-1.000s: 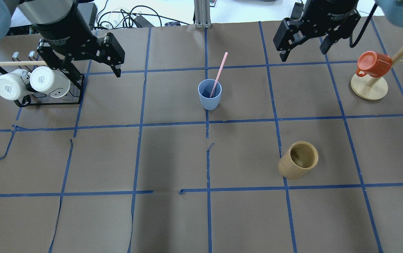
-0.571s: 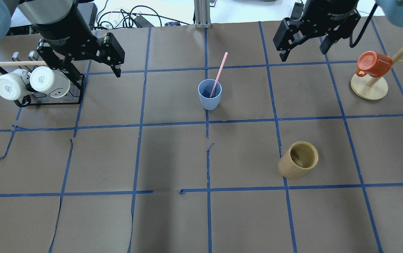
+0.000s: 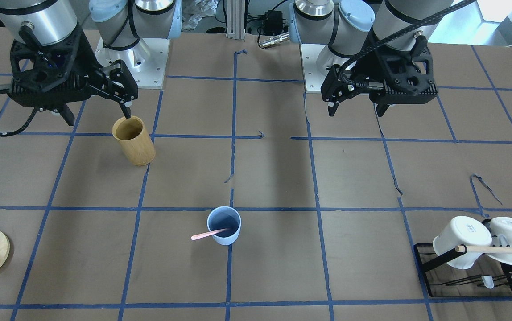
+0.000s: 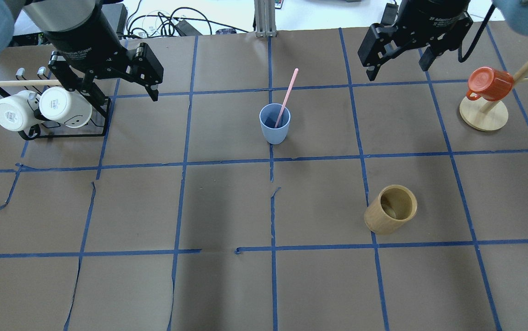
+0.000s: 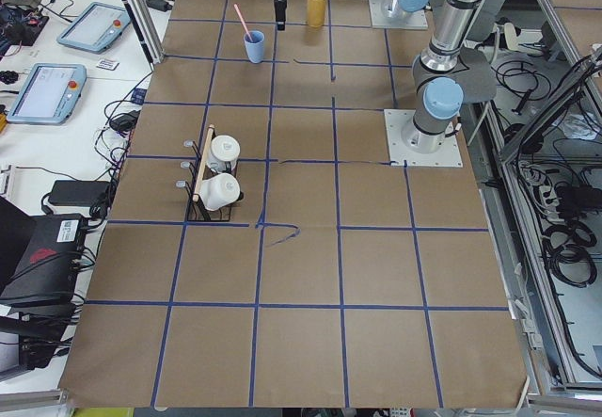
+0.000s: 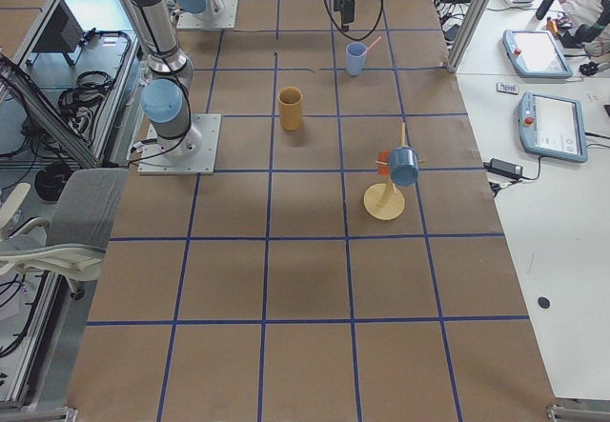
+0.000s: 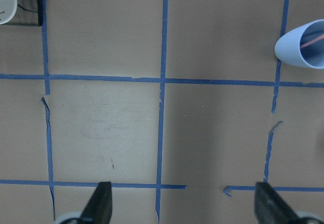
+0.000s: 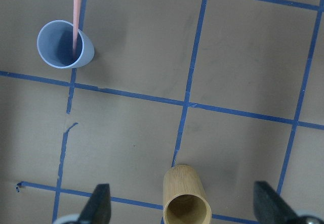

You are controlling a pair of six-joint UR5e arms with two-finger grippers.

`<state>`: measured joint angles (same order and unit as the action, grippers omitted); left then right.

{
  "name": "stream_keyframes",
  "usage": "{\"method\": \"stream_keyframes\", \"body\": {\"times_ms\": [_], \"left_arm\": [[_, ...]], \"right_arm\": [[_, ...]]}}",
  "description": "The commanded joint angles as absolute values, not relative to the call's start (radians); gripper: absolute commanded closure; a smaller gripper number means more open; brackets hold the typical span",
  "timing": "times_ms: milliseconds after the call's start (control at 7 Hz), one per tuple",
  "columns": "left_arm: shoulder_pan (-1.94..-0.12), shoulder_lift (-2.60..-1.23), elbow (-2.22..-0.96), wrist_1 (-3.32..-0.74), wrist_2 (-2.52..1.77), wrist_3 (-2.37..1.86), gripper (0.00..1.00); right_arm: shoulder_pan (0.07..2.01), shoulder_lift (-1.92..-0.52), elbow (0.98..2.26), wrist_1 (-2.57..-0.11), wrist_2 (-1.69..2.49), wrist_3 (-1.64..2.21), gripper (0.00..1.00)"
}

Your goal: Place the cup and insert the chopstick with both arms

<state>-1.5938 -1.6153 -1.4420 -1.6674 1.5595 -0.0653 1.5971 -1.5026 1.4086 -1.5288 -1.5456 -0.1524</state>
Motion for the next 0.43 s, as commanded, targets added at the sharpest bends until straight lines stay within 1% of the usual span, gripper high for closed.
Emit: {"method": "stream_keyframes", "body": {"times_ms": [0, 286], "left_arm": [[-1.594, -1.615, -1.442, -1.667, 1.56, -0.064, 0.0], [-1.594, -1.615, -1.442, -1.667, 1.56, -0.064, 0.0]], "right_arm": [[1.598, -1.506, 1.414, -1.529, -1.545, -0.152, 0.0], [1.598, -1.515, 1.416, -1.532, -1.564, -0.138, 0.0]]}}
